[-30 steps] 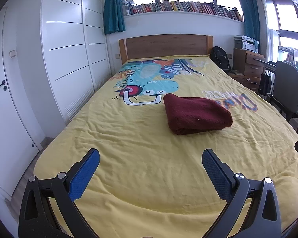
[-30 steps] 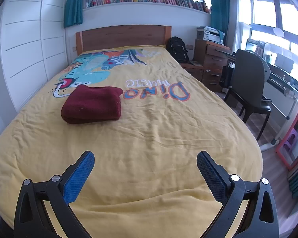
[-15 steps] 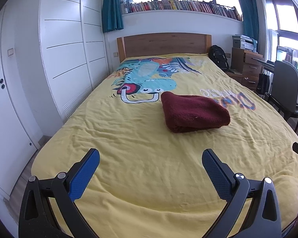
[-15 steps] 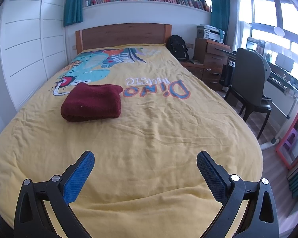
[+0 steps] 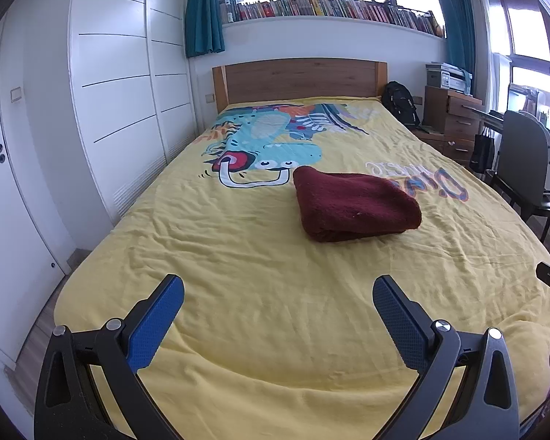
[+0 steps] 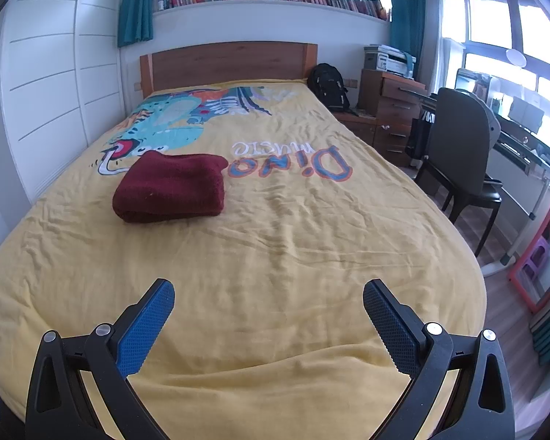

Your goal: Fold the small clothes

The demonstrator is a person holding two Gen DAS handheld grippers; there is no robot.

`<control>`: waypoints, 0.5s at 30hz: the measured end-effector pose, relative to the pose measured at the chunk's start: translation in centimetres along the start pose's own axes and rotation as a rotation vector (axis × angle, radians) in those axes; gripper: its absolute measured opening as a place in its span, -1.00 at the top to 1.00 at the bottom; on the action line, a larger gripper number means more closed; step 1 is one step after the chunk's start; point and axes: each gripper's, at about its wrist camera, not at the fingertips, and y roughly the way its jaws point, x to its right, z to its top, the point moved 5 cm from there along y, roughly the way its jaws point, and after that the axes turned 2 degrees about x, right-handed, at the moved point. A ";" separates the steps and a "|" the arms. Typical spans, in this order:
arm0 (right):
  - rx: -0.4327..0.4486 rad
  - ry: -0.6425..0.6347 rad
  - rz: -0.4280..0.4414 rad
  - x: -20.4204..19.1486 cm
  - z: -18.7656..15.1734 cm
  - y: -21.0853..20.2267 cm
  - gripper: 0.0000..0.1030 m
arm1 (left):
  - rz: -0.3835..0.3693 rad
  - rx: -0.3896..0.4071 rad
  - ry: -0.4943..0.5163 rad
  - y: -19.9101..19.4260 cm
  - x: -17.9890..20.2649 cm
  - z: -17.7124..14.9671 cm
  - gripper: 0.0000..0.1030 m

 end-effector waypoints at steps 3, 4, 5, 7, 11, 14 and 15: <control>0.001 0.000 -0.001 0.0 0.0 0.0 -1.00 | -0.005 -0.002 -0.002 0.0 0.0 0.0 -0.98; 0.001 0.001 -0.002 0.1 0.0 0.0 -1.00 | -0.003 -0.001 -0.001 0.0 0.0 0.0 -0.98; 0.002 0.002 -0.003 0.0 0.0 0.0 -1.00 | -0.003 -0.001 -0.001 0.0 0.0 0.0 -0.98; 0.003 0.003 -0.004 0.0 0.0 0.0 -1.00 | -0.003 -0.002 -0.002 0.0 0.1 0.0 -0.98; 0.003 0.001 -0.005 0.0 -0.1 0.0 -1.00 | -0.004 -0.008 -0.003 0.1 0.0 -0.1 -0.98; 0.002 0.001 -0.003 0.0 -0.1 -0.1 -1.00 | -0.004 -0.013 -0.003 0.1 0.3 -0.2 -0.98; 0.002 0.000 -0.003 0.1 0.0 -0.1 -1.00 | -0.005 -0.014 -0.002 0.0 0.4 -0.2 -0.98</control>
